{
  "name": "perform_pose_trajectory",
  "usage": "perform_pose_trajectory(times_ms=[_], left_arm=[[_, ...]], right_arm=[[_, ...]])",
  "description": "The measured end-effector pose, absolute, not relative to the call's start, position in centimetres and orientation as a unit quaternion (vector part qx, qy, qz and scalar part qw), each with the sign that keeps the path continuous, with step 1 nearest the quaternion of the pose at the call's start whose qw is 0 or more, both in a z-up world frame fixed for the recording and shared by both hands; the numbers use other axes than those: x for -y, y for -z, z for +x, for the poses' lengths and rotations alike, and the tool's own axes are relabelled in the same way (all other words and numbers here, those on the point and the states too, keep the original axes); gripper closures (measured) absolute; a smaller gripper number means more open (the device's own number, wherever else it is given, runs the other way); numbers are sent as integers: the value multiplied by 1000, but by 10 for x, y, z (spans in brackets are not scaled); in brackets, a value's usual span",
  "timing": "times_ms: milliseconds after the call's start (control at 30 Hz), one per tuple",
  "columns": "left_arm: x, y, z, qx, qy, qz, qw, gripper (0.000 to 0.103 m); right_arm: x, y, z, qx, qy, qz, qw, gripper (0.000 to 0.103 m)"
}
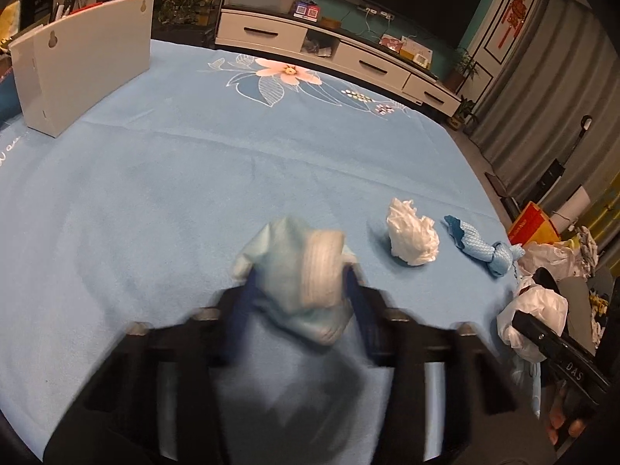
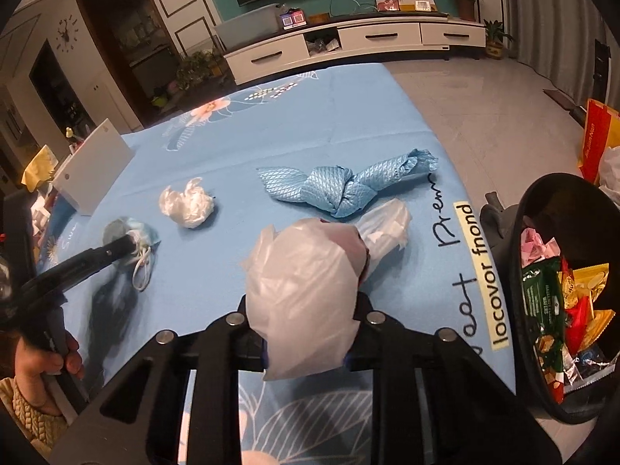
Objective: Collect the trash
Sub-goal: 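Grasp the blue face mask with the left tool while the right tool grasps the white plastic bag, then carry the mask and plastic bag over the black bin and release both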
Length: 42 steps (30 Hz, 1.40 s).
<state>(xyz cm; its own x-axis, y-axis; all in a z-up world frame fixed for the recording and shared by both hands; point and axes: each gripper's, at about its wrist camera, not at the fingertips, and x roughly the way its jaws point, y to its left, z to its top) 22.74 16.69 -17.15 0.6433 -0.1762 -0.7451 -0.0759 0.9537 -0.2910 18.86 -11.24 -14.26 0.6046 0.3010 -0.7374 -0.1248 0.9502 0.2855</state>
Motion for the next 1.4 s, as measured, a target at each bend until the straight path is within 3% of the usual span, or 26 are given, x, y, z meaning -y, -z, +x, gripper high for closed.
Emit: perform_pose_trajectory(times_ms=[67,200,900,1400], left_arm=[[-169,173,224,-422,34,-154,893,84],[-167,169,215,-417,43,-162,893,86],[-107,106,109,-386,105,-119,909,84],[-56,66,78,-360,147,-73,918,83]], right_arm=[[116,140,184,-426,-120,107,890,77],[122,135,175,-422,-122,117,891,77],[158,91,95,-376,-130,135,908,77],[205,70,59,-333,-106,169,922,76]])
